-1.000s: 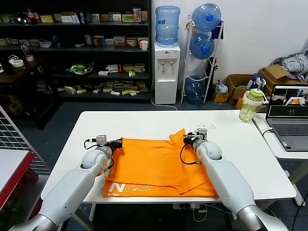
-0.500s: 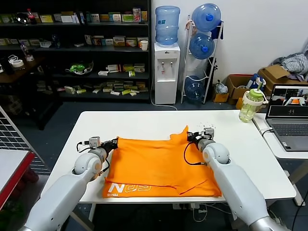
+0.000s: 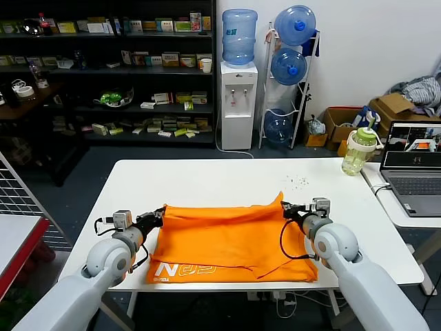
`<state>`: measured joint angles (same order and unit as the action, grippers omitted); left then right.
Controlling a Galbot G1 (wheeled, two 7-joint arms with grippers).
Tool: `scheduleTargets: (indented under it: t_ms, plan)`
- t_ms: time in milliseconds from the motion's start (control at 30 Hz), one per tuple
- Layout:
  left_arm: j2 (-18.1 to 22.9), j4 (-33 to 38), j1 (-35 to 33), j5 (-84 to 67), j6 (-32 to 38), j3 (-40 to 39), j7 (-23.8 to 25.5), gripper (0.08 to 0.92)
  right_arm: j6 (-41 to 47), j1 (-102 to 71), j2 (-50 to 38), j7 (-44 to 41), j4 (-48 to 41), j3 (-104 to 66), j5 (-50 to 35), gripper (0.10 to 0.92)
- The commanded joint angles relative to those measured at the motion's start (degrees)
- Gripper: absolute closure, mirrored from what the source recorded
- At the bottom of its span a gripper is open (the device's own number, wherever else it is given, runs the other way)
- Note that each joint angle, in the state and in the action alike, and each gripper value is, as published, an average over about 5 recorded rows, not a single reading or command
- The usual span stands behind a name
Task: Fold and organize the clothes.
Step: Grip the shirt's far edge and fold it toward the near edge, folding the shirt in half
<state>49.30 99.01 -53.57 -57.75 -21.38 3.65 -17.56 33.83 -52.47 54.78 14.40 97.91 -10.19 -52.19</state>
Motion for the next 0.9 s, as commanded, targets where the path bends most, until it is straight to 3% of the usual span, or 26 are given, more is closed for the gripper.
scheduleTargets:
  t_ms: [33,500,600,900]
  plan:
    - [-3.7,10.4,-10.9,-0.4,0.4,1.7,-1.4,0.905,1.5,-10.3,-6.0,3.2,13.3,-3.4,-4.2,0.901]
    - [-3.8,12.2,-15.3,2.4,0.2,2.6,-1.1,0.904,2.5,-16.1,-6.2,2.5,16.3,-7.0,-3.9,0.892]
    - [-3.9,13.0,-16.1,3.4,-0.4,2.9,-1.0,0.873,2.5,-16.9,-6.3,1.6,16.6,-7.7,-3.5,0.836]
    - [-3.0,13.6,-19.6,5.5,-1.0,4.6,-1.9,0.625,2.2,-21.3,-6.2,0.9,18.8,-11.8,-3.3,0.576]
